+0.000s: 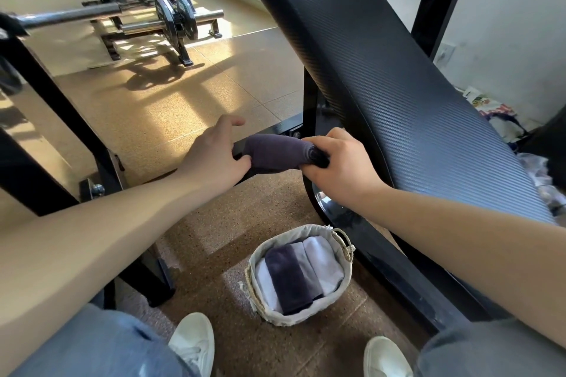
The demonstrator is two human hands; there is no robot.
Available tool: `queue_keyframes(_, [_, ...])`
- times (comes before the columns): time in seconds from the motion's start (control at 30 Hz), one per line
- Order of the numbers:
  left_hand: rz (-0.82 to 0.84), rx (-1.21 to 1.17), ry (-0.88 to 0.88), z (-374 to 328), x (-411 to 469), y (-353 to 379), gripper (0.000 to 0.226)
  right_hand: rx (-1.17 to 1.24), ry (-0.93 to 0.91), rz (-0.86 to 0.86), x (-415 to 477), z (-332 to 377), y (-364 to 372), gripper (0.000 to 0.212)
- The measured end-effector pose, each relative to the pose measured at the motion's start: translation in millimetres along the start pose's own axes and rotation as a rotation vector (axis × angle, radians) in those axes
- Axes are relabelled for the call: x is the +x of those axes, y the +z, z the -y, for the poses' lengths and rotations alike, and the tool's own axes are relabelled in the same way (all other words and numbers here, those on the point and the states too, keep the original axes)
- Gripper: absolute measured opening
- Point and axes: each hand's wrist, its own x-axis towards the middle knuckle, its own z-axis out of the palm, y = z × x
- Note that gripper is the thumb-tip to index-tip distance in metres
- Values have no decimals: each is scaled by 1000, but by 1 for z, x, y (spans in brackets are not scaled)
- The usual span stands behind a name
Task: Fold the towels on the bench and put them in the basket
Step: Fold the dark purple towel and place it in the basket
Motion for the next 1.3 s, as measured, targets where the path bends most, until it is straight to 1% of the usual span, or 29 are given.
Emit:
queue_keyframes(0.07, [83, -135, -31, -5, 0, 2, 52, -9, -31, 4, -1, 3, 2, 46])
queue_keyframes(0.17, [265, -552, -211, -14, -5, 9, 40, -19, -94, 10, -4, 5, 8, 48])
queue_keyframes(0.2, [290, -671, -279, -18, -6, 10, 38, -15, -124, 15, -6, 5, 10, 49])
queue_keyframes(0.27, [308, -823, -375, -23, -8, 11, 33, 10, -179, 46, -8, 6, 12, 52])
queue_keyframes(0.4, [395, -971, -467, -28, -9, 8, 13, 36, -254, 148, -13, 14, 10, 55])
queue_keyframes(0.47, [426, -1005, -538, -28, -9, 9, 20, 36, -258, 139, -13, 16, 11, 55])
queue_keyframes(0.53, [419, -1061, -651, -26, -8, 9, 27, 45, -266, 114, -12, 18, 12, 55])
queue_keyframes(0.6, [421, -1085, -700, -25, -7, 8, 31, 45, -304, 101, -14, 19, 15, 56])
queue_keyframes(0.7, [430, -1017, -650, -22, -6, 10, 25, 53, -354, 121, -16, 20, 21, 55])
queue_keyframes(0.73, [408, -994, -632, -21, -5, 10, 29, 56, -367, 128, -16, 19, 23, 55])
queue_keyframes(0.87, [271, -1012, -589, -10, 0, 12, 75, 72, -384, 222, -20, 19, 21, 53])
queue_keyframes(0.93, [249, -1018, -521, -8, 0, 12, 83, 115, -346, 203, -20, 21, 21, 44])
queue_keyframes(1.0, [247, -1018, -441, -10, -1, 11, 81, 168, -263, 149, -18, 22, 24, 38])
queue_keyframes(1.1, [264, -988, -333, -10, -4, 12, 80, 282, -23, 132, -12, 22, 24, 37])
queue_keyframes(1.17, [300, -957, -247, -11, -7, 14, 81, 380, 83, 174, -8, 19, 21, 44])
queue_keyframes(1.3, [387, -865, -122, -15, -12, 15, 82, 605, 169, 301, -6, 17, 18, 67])
